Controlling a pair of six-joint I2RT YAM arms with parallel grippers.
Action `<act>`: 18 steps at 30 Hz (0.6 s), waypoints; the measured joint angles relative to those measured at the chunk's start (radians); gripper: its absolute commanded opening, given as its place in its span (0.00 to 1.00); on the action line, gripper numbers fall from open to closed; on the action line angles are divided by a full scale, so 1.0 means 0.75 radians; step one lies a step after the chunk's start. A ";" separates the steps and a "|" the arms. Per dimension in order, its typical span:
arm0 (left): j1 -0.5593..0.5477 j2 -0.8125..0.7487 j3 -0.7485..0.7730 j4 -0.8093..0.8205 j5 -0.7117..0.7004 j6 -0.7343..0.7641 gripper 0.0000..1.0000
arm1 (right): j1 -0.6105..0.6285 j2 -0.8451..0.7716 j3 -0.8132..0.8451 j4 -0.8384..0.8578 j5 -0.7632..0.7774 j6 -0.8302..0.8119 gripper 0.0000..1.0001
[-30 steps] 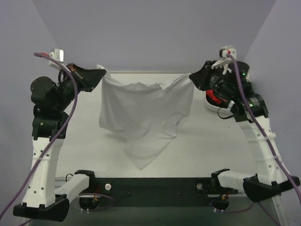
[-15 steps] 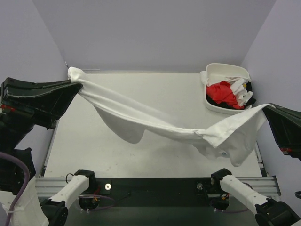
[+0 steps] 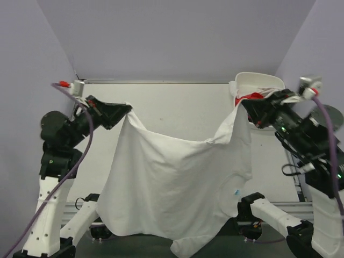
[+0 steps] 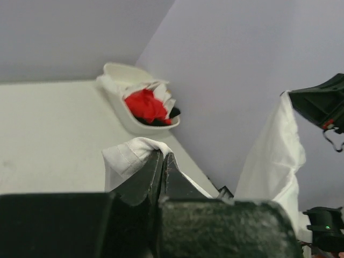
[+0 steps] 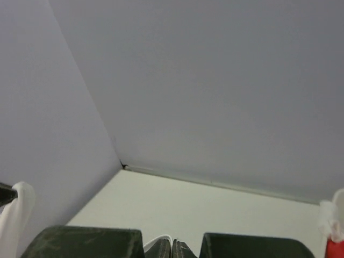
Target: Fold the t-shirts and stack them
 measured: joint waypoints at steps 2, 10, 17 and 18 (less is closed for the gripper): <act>0.000 0.034 -0.247 0.013 -0.048 -0.003 0.00 | -0.037 0.119 -0.075 0.012 0.031 0.006 0.00; 0.019 0.392 -0.577 0.014 -0.302 0.007 0.00 | -0.244 0.840 0.114 0.146 0.014 0.046 0.00; 0.129 0.949 -0.386 0.171 -0.420 0.018 0.00 | -0.359 1.363 0.438 0.189 -0.033 0.107 0.00; 0.153 1.047 -0.333 0.182 -0.430 0.019 0.00 | -0.366 1.432 0.492 0.183 -0.036 0.112 0.00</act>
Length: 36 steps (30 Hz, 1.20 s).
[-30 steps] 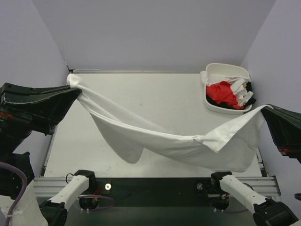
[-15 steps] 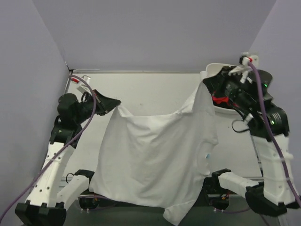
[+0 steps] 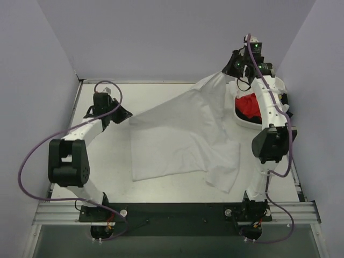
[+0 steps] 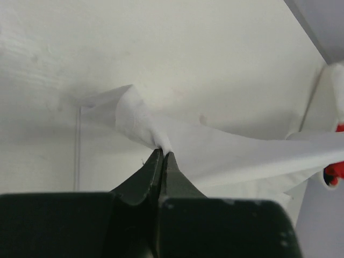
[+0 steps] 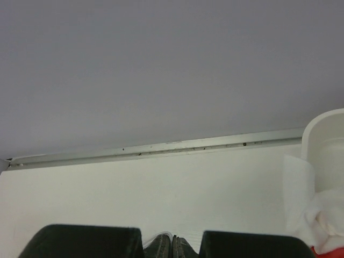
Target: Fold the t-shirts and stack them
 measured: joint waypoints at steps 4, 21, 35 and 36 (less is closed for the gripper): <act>0.060 0.373 0.284 -0.030 -0.025 0.041 0.00 | -0.008 0.244 0.169 -0.007 -0.013 0.005 0.00; 0.108 1.068 1.165 -0.255 -0.010 0.120 0.00 | -0.014 0.503 0.207 0.057 0.019 0.040 0.00; 0.118 1.081 1.365 -0.228 0.097 0.048 0.93 | 0.071 0.568 0.349 0.418 0.002 0.190 1.00; 0.119 1.076 1.343 -0.194 0.100 0.039 0.93 | 0.078 0.565 0.341 0.439 0.008 0.190 1.00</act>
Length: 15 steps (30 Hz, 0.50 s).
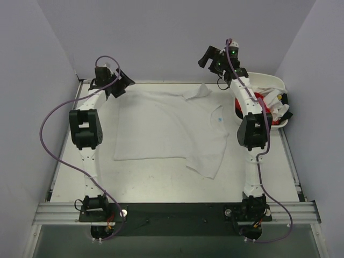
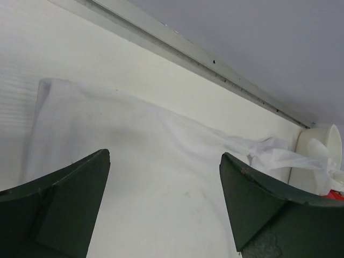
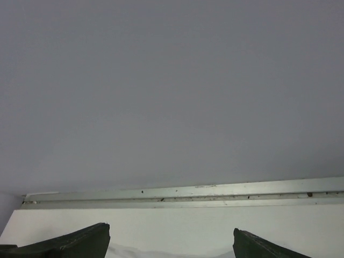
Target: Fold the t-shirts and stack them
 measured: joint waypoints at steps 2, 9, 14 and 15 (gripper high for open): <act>0.001 -0.036 -0.084 0.074 0.004 -0.019 0.94 | 0.013 -0.031 -0.067 0.050 0.008 -0.007 1.00; -0.032 -0.419 -0.519 0.209 -0.029 -0.054 0.95 | 0.098 -0.415 -0.624 0.077 0.096 -0.099 1.00; -0.205 -0.835 -0.784 0.193 -0.170 -0.012 0.96 | 0.251 -0.866 -1.060 0.075 0.139 -0.105 1.00; -0.255 -0.906 -0.835 0.185 -0.198 -0.002 0.96 | 0.284 -0.933 -1.111 0.066 0.145 -0.102 1.00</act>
